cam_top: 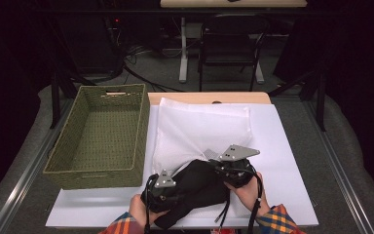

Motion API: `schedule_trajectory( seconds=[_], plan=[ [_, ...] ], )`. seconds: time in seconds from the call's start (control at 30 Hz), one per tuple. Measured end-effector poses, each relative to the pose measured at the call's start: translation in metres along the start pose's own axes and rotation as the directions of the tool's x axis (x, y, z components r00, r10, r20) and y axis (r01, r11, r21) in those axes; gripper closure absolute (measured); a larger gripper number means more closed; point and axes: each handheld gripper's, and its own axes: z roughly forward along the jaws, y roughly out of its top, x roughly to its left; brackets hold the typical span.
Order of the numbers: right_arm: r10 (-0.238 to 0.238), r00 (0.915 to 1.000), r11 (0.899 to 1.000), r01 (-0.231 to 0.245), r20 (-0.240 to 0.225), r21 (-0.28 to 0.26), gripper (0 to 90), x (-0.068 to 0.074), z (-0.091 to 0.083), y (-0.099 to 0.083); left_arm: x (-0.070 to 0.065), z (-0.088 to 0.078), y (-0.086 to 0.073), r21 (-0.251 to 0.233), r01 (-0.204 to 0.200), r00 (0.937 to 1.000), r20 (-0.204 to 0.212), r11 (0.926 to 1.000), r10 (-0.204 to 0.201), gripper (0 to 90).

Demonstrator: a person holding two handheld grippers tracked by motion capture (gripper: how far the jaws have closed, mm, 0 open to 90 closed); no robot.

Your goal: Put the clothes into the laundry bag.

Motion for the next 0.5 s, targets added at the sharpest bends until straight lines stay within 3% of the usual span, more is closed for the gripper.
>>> schedule_trajectory(
  seconds=[0.17,0.3,0.37,0.5],
  plan=[
    [-0.007,0.9999,1.000,0.007,0.010,0.000,88.5,0.000,0.000,0.000,0.001,0.000,0.007,-0.033,0.055,0.9982,0.025,0.9979,-0.054,71.9],
    [0.000,0.9999,1.000,0.000,0.011,0.002,88.5,-0.001,0.001,0.000,0.000,0.011,0.009,-0.022,0.050,0.9986,0.016,0.9985,-0.050,70.6],
    [-0.001,0.9999,1.000,0.001,0.012,0.006,88.4,-0.002,0.001,-0.001,0.002,0.013,0.007,0.013,0.011,0.9995,0.030,0.9999,-0.011,68.2],
    [-0.005,0.9999,1.000,0.005,0.013,0.011,88.4,-0.002,0.001,-0.002,0.005,0.010,0.005,0.029,-0.002,0.9986,0.053,0.9996,0.000,56.5]
  ],
)
